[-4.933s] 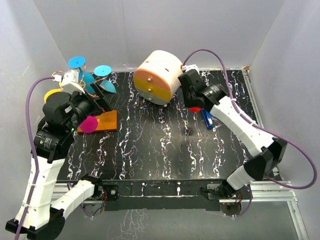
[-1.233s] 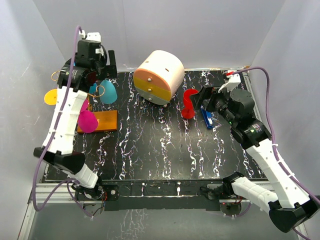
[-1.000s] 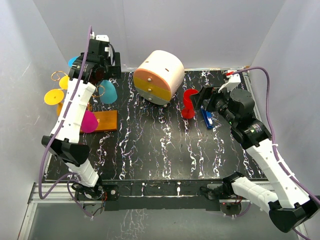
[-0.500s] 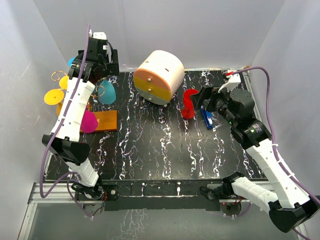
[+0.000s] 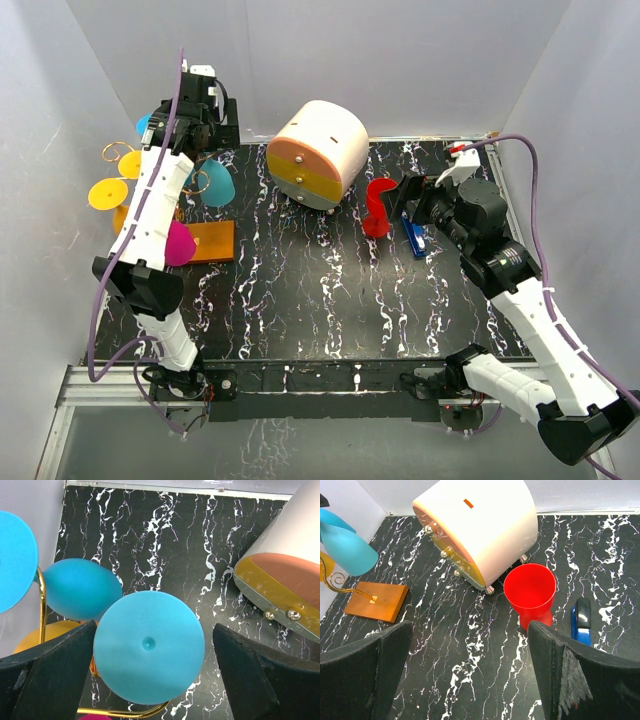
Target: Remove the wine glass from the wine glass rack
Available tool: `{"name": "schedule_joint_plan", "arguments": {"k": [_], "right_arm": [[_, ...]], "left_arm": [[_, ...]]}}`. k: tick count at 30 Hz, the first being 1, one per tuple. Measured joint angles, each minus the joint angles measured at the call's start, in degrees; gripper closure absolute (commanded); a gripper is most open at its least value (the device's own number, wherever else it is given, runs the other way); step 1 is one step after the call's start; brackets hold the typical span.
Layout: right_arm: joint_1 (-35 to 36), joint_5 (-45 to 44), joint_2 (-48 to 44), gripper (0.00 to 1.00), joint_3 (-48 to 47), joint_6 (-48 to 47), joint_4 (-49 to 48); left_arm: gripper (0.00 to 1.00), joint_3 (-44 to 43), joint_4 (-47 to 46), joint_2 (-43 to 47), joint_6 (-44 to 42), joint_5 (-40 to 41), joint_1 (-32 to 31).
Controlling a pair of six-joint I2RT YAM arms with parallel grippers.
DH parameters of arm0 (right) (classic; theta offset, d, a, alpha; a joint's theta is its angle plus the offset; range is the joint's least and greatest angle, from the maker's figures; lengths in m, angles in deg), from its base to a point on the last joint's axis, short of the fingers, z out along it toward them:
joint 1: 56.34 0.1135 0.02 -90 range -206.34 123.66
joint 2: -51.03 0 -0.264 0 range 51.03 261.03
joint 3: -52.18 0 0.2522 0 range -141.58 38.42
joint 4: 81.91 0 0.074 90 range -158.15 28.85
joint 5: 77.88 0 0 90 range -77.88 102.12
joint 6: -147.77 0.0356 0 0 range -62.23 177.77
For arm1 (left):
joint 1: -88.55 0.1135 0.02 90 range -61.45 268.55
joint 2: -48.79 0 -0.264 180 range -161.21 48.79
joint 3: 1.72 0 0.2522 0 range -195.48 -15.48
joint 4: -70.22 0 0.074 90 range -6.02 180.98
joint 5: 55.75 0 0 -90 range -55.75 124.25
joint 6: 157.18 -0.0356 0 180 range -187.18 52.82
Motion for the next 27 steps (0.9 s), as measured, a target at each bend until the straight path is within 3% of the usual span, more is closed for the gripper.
{"name": "schedule_joint_plan", "arguments": {"k": [8, 27], "right_arm": [[0.00, -0.20, 0.00, 0.02, 0.00, 0.00, -0.02], [0.00, -0.39, 0.00, 0.01, 0.02, 0.02, -0.04]], "left_arm": [[0.04, -0.20, 0.02, -0.33, 0.00, -0.90, 0.31], [0.39, -1.79, 0.46, -0.39, -0.44, -1.36, 0.68]]}}
